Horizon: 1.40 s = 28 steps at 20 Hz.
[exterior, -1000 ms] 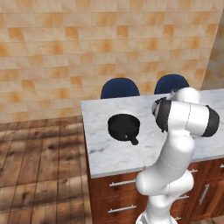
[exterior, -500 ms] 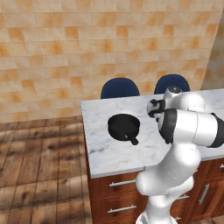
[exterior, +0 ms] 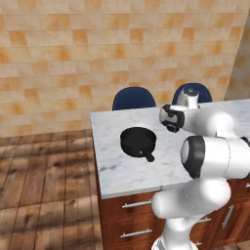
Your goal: Pick the mug and saucepan and place them in the sink. Then turn on the water.
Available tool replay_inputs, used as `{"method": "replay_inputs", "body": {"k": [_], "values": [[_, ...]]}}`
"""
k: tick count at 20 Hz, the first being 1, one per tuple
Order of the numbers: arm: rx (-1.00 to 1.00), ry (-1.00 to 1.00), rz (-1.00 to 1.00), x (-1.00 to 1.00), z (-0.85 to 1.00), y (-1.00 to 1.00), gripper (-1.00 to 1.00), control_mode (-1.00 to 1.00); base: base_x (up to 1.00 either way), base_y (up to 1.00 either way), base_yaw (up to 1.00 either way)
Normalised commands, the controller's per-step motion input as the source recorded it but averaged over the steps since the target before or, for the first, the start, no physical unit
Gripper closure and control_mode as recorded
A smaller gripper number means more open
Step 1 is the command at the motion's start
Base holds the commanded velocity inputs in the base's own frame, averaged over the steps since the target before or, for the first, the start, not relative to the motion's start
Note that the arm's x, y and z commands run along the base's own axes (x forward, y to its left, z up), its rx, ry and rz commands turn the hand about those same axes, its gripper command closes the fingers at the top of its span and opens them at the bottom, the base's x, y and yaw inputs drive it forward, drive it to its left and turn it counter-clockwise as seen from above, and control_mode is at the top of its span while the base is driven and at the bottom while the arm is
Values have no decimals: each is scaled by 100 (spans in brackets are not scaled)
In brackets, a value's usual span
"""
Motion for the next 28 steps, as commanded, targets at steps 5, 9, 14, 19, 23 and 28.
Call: {"method": "replay_inputs", "body": {"k": [5, 9, 14, 19, 23, 28], "values": [[0, 3, 17, -26, 53, 23, 100, -100, 0, 0, 0], [-9, 1, 14, -44, 20, 52, 100, -100, 0, 0, 0], [-14, 0, 12, -49, 13, 59, 100, -100, 0, 0, 0], [-6, -1, 4, -48, 32, 43, 100, -100, 0, 0, 0], [0, -10, 0, -47, 31, 33, 100, -100, 0, 0, 0], [0, -8, 0, -40, 29, 11, 100, -100, 0, 0, 0]]}}
